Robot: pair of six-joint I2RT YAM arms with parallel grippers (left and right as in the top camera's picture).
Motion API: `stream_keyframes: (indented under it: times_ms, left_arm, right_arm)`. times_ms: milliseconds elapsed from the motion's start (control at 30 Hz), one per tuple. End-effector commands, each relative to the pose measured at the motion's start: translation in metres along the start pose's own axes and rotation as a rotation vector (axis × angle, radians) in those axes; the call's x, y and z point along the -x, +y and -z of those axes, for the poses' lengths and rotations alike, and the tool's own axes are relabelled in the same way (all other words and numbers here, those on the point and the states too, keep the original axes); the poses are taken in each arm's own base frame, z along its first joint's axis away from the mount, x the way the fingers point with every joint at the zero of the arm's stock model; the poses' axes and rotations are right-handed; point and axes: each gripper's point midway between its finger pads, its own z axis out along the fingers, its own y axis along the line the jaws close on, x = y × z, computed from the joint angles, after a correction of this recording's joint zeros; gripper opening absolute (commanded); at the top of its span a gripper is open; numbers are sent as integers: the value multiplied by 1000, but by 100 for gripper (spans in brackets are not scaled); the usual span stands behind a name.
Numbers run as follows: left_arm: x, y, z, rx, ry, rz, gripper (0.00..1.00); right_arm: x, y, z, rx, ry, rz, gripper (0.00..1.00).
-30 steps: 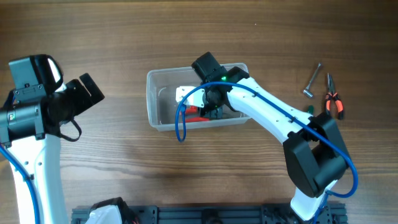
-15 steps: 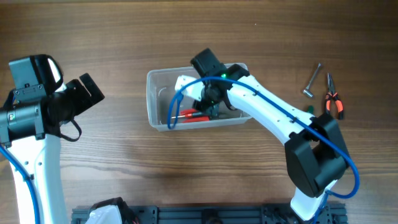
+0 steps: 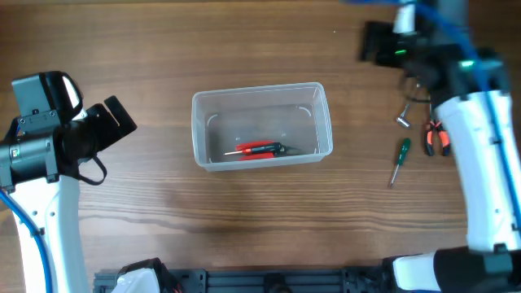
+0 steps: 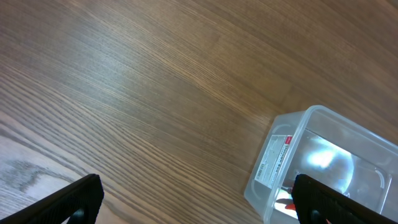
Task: Pack container
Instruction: 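Move the right gripper to the silver socket wrench and grasp it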
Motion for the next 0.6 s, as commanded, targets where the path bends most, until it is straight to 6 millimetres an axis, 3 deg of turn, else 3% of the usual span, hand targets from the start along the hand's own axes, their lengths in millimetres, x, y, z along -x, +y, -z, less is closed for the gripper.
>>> stream_keyframes:
  times_ms: [0, 100, 300, 433, 567]
  left_arm:
    - [4, -1, 2, -9, -8, 2, 100]
    - [4, -1, 2, -9, -8, 2, 100]
    - [3, -1, 2, -10, -6, 3, 100]
    - [1, -1, 3, -10, 1, 3, 100]
    - [-1, 0, 3, -7, 9, 3, 100]
  right_arm:
    - [-31, -62, -55, -136, 177, -307, 100]
    - [-58, -88, -92, -182, 305, -371, 100]
    - [-109, -109, -152, -228, 501, -390, 100]
    - [-121, -111, -172, -235, 528, -390, 100]
    - [-119, -113, -179, -239, 510, -401, 100]
